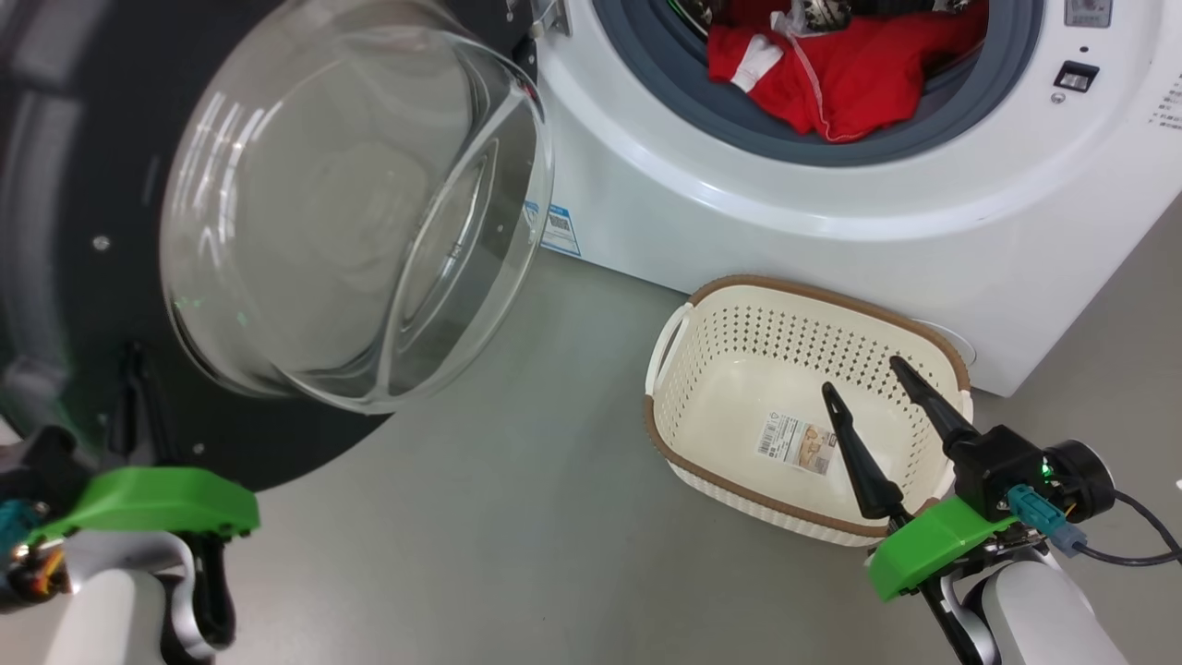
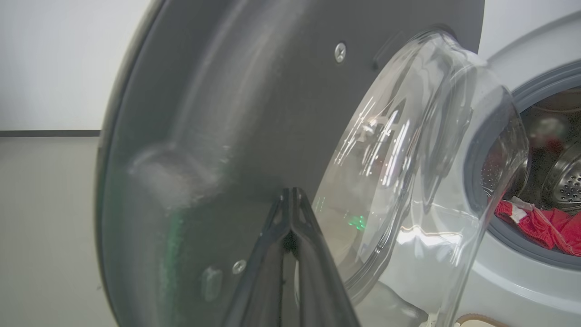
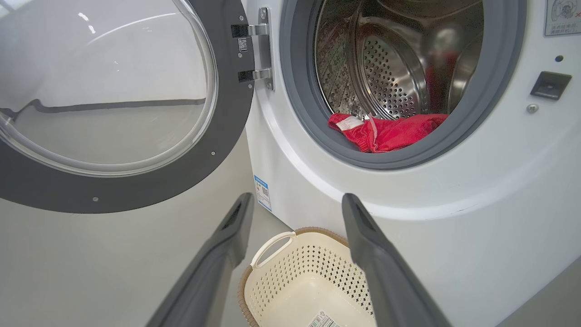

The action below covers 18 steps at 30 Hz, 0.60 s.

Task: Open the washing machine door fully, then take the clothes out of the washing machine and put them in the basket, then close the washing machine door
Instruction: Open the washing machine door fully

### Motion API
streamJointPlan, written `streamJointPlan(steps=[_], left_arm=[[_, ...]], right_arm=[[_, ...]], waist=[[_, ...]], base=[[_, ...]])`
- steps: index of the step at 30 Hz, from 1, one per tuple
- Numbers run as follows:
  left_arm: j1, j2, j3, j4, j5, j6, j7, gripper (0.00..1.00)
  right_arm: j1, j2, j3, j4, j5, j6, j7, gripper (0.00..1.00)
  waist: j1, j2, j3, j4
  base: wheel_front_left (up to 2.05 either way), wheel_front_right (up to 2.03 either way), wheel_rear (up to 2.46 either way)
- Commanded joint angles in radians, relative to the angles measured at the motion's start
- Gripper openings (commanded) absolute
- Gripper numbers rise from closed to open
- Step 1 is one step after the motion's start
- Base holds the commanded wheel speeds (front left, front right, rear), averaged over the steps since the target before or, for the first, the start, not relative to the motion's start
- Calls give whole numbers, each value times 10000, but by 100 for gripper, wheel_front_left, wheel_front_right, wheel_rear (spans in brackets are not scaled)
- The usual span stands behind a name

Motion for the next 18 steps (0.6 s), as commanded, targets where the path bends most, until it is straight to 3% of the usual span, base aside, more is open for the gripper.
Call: streamJointPlan(steps=[1,18], left_arm=[[-397,550,522,-121,12,10,-113,0],[-1620,501,2187,1426,737,-713,-121,0]], right_arm=[[-336,-22,191,-286,-84,63,-9,100],[-336,-327,272,-777,-172,63,432,100]], waist=[[0,-1,48,1],[0,-1,451,-164]], base=[[0,0,0],[0,0,0]])
